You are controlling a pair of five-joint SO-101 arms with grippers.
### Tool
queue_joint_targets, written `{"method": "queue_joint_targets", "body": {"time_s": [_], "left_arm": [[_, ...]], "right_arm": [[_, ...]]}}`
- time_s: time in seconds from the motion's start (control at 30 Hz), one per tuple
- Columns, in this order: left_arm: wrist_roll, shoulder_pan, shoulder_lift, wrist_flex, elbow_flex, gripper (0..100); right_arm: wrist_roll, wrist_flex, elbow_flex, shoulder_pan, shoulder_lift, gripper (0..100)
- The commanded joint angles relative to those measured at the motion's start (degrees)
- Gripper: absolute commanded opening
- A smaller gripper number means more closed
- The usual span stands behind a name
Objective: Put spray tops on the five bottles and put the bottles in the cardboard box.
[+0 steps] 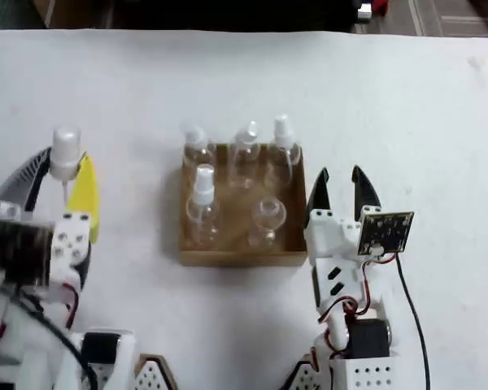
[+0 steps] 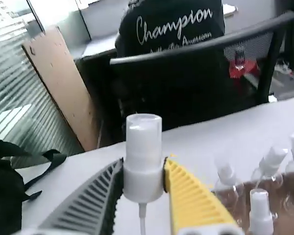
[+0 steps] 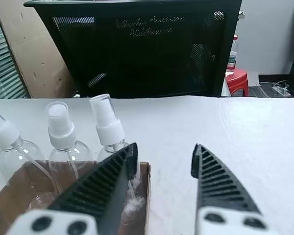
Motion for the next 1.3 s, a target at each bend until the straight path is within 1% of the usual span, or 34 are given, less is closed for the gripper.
{"method": "queue_joint_targets", "body": {"time_s": [0.0,0.07,0.13,0.27,0.33,0.43,0.53,0.6,0.67,0.77,0.83,0.9,1.03,1.1,1.2,1.27], "left_arm": [[3.8,0.8,-8.0,-7.5,7.6,2],[6.9,2.2,-11.8,-10.5,12.7,2],[8.4,4.4,-15.6,-12.1,16.8,2],[8.5,11.2,-23.4,-13.8,22.8,2],[8.4,14.5,-27.4,-14.6,24.9,2],[3.5,17.1,-31.1,-17.1,28.3,2],[0.0,17.4,-30.7,-18.7,32.0,2],[-0.1,17.4,-30.6,-20.6,34.4,2],[-0.3,17.4,-30.6,-23.2,36.6,2],[-0.1,17.5,-30.6,-27.5,40.6,2],[0.0,17.5,-30.6,-29.4,42.7,2],[0.1,19.0,-30.6,-29.6,43.8,2],[-0.4,27.0,-30.6,-28.2,44.1,2],[-0.4,29.8,-30.6,-27.9,44.0,2],[-0.5,30.4,-30.6,-27.9,44.2,2],[-0.5,30.4,-30.6,-27.9,44.3,2]], "right_arm": [[0.8,-1.3,-0.3,0.0,-0.4,15.9],[0.8,-1.3,-0.3,0.0,-0.4,15.9],[0.8,-1.4,-0.3,0.0,-0.4,15.9],[0.8,-1.5,-1.3,0.0,-0.5,15.9],[0.4,-1.0,-4.0,0.0,-0.5,15.9],[0.3,0.5,-9.8,0.0,-0.5,15.9],[0.3,6.8,-18.4,-1.6,-0.5,15.9],[0.4,11.4,-24.3,-5.2,-0.5,16.0],[0.7,14.7,-29.5,-10.5,-0.5,16.0],[0.8,17.2,-36.9,-19.3,0.1,16.2],[0.8,17.0,-39.7,-24.6,0.3,16.2],[0.9,16.8,-41.1,-29.2,1.9,16.2],[0.9,16.8,-43.8,-37.2,11.0,16.1],[0.8,16.8,-45.7,-40.5,16.9,15.9],[0.8,17.3,-48.6,-44.4,23.6,15.9],[0.8,17.3,-49.1,-45.8,24.9,15.9]]}}
